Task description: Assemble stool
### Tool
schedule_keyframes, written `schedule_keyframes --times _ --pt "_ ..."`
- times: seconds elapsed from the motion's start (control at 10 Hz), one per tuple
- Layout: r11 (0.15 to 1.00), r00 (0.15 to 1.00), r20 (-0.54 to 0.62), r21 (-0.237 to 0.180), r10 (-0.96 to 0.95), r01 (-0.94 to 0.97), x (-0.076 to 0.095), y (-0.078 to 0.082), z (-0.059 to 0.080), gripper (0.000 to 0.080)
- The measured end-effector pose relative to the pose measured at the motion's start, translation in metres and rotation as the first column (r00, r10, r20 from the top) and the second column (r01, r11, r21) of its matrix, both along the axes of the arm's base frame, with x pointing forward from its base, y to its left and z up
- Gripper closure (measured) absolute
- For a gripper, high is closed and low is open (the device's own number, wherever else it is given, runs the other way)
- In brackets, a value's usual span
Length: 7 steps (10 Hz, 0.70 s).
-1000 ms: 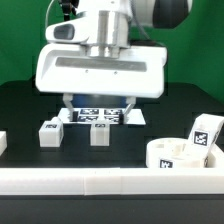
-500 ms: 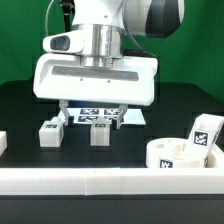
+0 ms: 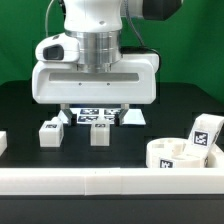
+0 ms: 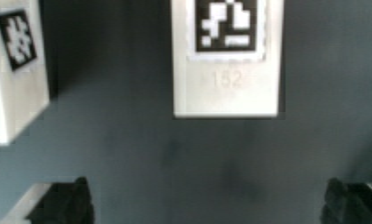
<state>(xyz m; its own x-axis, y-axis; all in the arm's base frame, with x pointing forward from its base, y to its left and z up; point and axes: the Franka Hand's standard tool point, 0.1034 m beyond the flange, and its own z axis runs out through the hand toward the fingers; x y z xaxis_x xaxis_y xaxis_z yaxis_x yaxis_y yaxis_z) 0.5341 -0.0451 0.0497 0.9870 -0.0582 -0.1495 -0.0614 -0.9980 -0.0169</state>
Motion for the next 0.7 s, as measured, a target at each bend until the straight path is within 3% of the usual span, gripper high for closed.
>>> schedule_keyframes --times 0.4,0.7 --pt "0.998 0.951 -0.309 0.063 -0.007 0.027 -0.008 0.003 0.001 0.0151" --pt "0.997 0.867 -0.496 0.037 -0.039 0.066 -0.018 0.003 -0.004 0.0151"
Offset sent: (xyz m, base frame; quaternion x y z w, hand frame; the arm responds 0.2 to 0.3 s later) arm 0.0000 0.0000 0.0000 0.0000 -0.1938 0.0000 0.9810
